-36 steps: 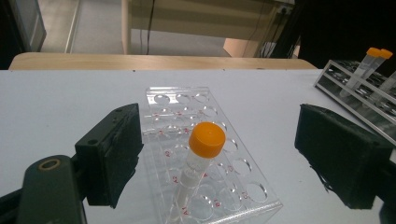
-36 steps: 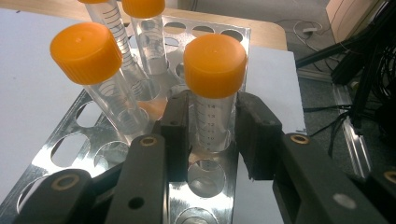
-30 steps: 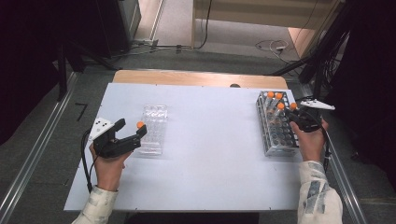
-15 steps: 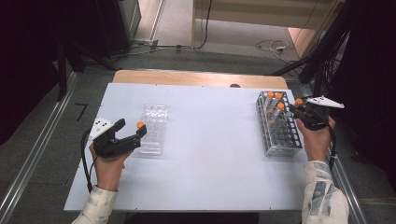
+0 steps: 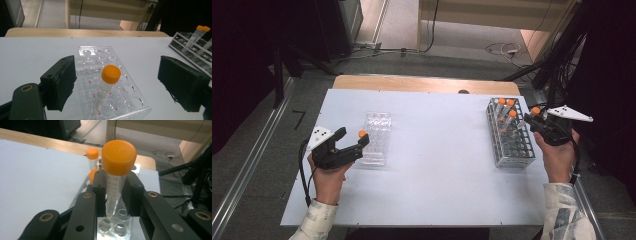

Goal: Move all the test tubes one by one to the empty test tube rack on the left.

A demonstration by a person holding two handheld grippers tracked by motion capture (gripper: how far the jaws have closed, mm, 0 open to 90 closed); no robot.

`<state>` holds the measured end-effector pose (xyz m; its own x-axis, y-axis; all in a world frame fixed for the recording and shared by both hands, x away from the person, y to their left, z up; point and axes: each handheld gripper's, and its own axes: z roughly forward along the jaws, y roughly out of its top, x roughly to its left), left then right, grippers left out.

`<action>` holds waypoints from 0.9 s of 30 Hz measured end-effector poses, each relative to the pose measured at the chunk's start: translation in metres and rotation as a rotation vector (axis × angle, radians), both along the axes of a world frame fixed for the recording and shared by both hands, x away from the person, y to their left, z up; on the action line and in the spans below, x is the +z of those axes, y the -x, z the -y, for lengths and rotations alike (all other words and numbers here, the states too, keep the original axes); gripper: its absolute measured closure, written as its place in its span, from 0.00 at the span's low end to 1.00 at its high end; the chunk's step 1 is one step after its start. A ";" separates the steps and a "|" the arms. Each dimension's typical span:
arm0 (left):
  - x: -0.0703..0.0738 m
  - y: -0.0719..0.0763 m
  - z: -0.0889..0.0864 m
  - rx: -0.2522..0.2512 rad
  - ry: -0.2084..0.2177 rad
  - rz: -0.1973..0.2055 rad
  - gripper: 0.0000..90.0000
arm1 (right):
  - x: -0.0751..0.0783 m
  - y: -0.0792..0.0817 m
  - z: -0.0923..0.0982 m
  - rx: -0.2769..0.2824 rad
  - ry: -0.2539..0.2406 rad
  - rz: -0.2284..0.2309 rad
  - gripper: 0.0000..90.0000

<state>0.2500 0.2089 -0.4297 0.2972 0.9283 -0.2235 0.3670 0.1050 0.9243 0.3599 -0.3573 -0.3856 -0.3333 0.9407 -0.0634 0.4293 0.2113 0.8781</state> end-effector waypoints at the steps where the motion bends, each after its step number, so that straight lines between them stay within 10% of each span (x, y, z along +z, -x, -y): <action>1: 0.000 0.000 0.000 -0.001 -0.001 0.000 0.17 | 0.001 0.004 -0.002 0.008 -0.004 -0.004 0.80; 27: 0.003 0.003 0.005 -0.021 -0.003 0.009 0.17 | 0.000 0.049 -0.111 0.378 -0.023 -0.027 0.80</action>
